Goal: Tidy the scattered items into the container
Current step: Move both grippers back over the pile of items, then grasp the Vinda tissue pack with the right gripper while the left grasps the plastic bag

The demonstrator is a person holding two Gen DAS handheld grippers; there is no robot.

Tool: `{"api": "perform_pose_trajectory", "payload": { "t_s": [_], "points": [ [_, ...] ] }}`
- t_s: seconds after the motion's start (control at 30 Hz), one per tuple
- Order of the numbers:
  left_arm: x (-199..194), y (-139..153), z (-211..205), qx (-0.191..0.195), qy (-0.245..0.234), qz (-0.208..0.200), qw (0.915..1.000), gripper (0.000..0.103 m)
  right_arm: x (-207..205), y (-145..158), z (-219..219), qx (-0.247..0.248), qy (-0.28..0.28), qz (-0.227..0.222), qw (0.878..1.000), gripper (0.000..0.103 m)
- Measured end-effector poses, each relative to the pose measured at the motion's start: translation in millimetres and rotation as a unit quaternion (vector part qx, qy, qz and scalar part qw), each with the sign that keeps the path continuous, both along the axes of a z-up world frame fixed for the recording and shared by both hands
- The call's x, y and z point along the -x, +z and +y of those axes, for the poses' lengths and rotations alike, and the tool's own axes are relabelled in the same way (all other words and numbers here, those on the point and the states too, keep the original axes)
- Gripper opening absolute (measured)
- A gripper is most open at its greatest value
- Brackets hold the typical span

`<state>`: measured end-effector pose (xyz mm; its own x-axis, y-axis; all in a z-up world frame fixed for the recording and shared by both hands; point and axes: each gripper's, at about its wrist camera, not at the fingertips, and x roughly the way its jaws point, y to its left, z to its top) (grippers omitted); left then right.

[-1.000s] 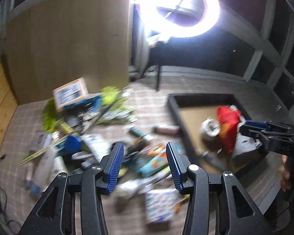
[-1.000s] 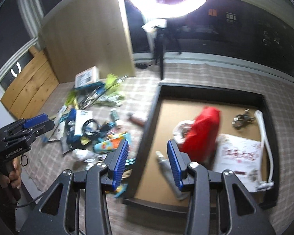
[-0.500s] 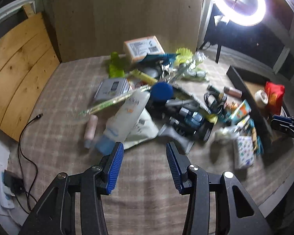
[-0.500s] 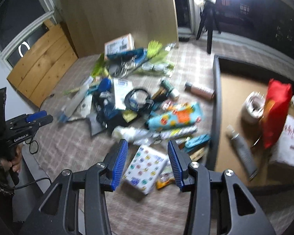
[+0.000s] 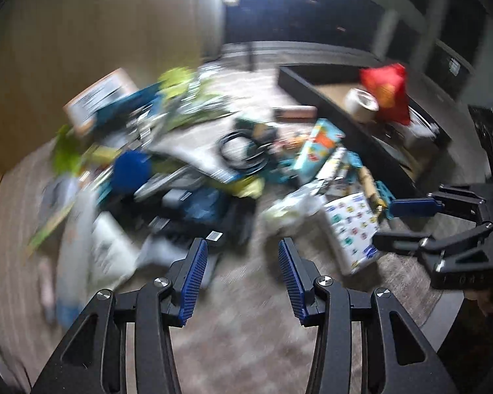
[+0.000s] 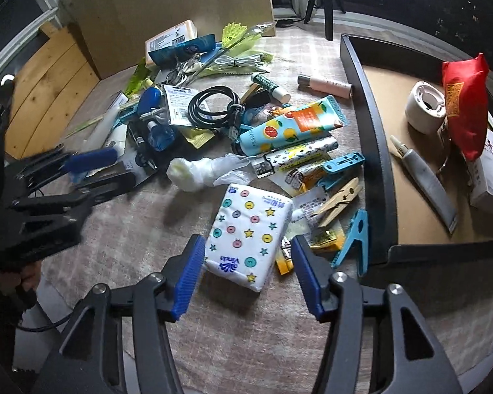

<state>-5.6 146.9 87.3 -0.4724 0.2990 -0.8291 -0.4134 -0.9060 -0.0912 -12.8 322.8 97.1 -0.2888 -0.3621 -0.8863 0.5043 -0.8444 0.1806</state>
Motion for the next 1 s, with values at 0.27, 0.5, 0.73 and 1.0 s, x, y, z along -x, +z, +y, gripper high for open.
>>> {"api": "perform_pose_trajectory", "payload": {
  "t_s": [0.27, 0.5, 0.73, 1.0],
  "points": [
    [18.4, -15.2, 35.7, 0.039, -0.122, 0.013, 0.9917, 0.043, -10.3, -9.0, -19.3, -0.027, -0.009, 0.013, 0.999, 0.054],
    [24.1, -31.2, 52.1, 0.048, -0.185, 0.000, 0.9815, 0.043, -13.6, -19.3, -37.8, -0.073, -0.015, 0.037, 0.997, 0.054],
    [29.0, -38.6, 47.9, 0.024, -0.187, -0.019, 0.9818, 0.033, -10.5, -23.7, -41.7, -0.077, -0.020, 0.035, 0.996, 0.053],
    [24.6, -29.2, 29.8, -0.024, -0.164, -0.027, 0.9858, 0.030, -4.3, -13.2, -24.1, -0.028, -0.040, 0.003, 0.999, 0.006]
  ]
}}
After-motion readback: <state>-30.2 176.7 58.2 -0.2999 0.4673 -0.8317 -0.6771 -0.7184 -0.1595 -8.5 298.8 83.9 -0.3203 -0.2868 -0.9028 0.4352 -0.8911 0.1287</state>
